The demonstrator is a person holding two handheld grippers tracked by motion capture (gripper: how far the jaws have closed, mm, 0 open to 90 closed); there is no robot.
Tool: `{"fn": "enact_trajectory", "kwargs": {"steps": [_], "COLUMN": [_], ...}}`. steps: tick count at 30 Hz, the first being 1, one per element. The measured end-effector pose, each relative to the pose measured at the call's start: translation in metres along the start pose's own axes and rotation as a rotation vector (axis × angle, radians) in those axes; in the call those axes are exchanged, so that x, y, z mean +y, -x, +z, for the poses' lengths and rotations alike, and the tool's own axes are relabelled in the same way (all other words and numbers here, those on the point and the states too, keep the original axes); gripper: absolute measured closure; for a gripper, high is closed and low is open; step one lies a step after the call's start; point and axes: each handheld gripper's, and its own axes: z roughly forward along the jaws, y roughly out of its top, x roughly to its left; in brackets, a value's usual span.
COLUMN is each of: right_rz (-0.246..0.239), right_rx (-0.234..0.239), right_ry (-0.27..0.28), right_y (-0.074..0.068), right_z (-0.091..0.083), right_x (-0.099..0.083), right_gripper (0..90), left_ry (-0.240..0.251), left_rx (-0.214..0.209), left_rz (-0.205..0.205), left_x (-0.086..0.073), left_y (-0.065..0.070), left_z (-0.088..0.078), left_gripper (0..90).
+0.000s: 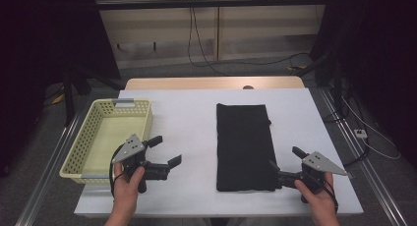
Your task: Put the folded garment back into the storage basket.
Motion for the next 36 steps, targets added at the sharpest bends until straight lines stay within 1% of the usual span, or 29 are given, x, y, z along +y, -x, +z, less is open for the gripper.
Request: {"fn": "enact_trajectory", "kwargs": {"steps": [3,4,5,6,8,11,13,15,16,17,18,19,21,24,25,27,28,32,35,36], "right_rz": [0.007,0.006,0.007,0.009,0.013,0.014,0.004,-0.004,-0.016,-0.016,-0.017,-0.023,-0.028,-0.043,-0.043,-0.034,-0.028,-0.036,-0.051,-0.056], "right_rx": [0.002,0.003,0.006,0.009,0.017,0.028,0.038,0.050,0.058,0.058,0.069,0.073,0.085,0.107,0.119,0.123,0.131,0.153,0.174,0.180], "right_ry": [0.002,-0.002,-0.006,-0.014,-0.028,-0.035,-0.049,-0.067,-0.078,-0.078,-0.102,-0.110,-0.134,-0.163,-0.170,-0.188,-0.189,-0.204,-0.236,-0.250], "right_y": [0.001,0.002,0.003,0.003,0.005,0.006,0.006,0.005,0.004,0.004,0.004,0.004,0.004,0.005,0.005,0.005,0.006,0.006,0.003,0.002], "right_z": [-0.001,-0.002,-0.003,-0.003,-0.004,-0.003,-0.003,-0.002,-0.002,-0.002,-0.001,-0.001,-0.001,-0.001,-0.001,-0.002,-0.002,-0.002,0.000,0.002], "right_x": [0.001,0.001,0.001,0.002,0.002,0.002,0.001,0.001,0.001,0.001,0.001,0.001,0.000,-0.001,-0.001,-0.003,-0.003,-0.004,-0.005,-0.006], "right_gripper": [3.4,3.3,3.2,3.0,3.2,4.2,4.3,4.8,5.4,5.4,6.1,6.4,10.0,20.1,23.1,29.5,31.2,31.6,39.9,43.1], "left_ry": [-0.004,-0.008,-0.008,-0.015,-0.022,-0.018,-0.021,-0.028,-0.029,-0.029,-0.038,-0.041,-0.054,-0.064,-0.068,-0.074,-0.078,-0.091,-0.104,-0.107], "left_rx": [-0.007,-0.012,-0.012,-0.016,-0.024,-0.026,-0.024,-0.025,-0.027,-0.027,-0.031,-0.031,-0.034,-0.037,-0.033,-0.035,-0.032,-0.021,-0.014,-0.015], "left_rz": [0.011,0.013,0.013,0.021,0.025,0.024,0.026,0.028,0.022,0.022,0.032,0.032,0.033,0.031,0.030,0.025,0.028,0.027,0.017,0.021], "left_x": [0.004,0.006,0.006,0.008,0.010,0.012,0.014,0.015,0.015,0.015,0.015,0.015,0.014,0.012,0.010,0.008,0.008,0.003,0.000,0.000], "left_y": [0.003,0.004,0.004,0.005,0.007,0.008,0.007,0.007,0.007,0.007,0.006,0.005,0.005,0.003,0.003,0.002,0.002,-0.001,-0.002,-0.003], "left_z": [0.009,0.013,0.013,0.019,0.026,0.030,0.039,0.045,0.048,0.048,0.053,0.056,0.061,0.067,0.068,0.070,0.070,0.074,0.076,0.076], "left_gripper": [3.2,3.2,3.2,3.3,3.3,3.4,3.4,3.4,3.4,3.4,3.4,3.4,3.4,3.4,3.4,3.4,3.5,3.5,3.7,3.7]}}
